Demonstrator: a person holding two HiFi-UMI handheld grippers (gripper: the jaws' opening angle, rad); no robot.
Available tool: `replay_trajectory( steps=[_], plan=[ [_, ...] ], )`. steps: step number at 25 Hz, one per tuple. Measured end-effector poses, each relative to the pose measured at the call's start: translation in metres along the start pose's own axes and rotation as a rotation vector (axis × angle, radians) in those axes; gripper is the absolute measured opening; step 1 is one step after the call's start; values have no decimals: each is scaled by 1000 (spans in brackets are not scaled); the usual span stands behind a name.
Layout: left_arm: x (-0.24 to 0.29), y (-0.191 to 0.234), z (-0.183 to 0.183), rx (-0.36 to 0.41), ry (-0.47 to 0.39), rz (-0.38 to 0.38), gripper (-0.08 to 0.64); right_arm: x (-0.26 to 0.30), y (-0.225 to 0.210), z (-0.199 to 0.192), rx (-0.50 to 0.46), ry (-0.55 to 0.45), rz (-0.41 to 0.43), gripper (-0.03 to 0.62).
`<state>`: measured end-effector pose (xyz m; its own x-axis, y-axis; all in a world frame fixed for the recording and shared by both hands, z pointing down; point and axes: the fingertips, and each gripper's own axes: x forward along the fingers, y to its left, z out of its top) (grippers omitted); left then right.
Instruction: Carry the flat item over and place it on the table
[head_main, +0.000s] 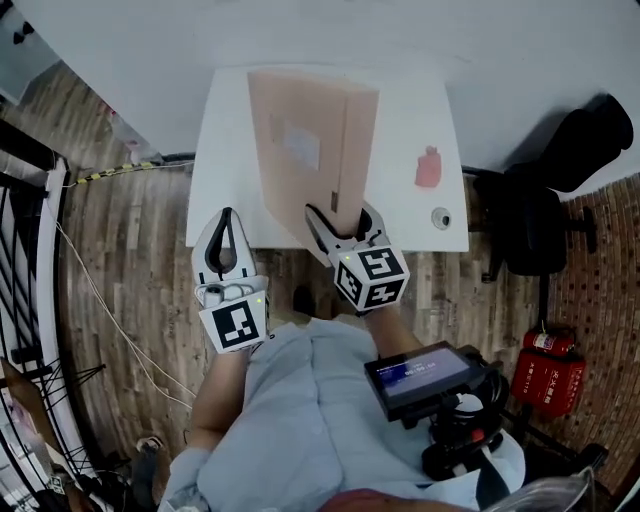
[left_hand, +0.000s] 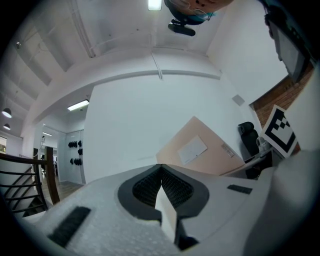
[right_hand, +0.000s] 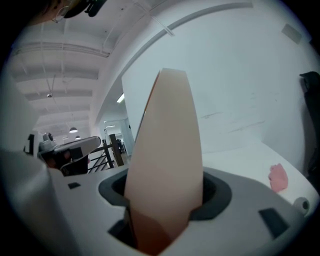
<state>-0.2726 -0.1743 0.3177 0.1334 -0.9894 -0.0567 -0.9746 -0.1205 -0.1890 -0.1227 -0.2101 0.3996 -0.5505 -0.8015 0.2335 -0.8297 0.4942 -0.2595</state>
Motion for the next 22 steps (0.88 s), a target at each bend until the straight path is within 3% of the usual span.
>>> replay_trajectory(
  steps=[4,9,22],
  plan=[
    [33,30,-4,0,-19,7,8,34,5,19,-4,-29,1,288],
    [58,30,2,21,-22,-23,8,47,-1,32,12,-37,-8,288],
    [88,35,-31,2,66,-29,8,86,-9,5,49,59,13,288]
  ],
)
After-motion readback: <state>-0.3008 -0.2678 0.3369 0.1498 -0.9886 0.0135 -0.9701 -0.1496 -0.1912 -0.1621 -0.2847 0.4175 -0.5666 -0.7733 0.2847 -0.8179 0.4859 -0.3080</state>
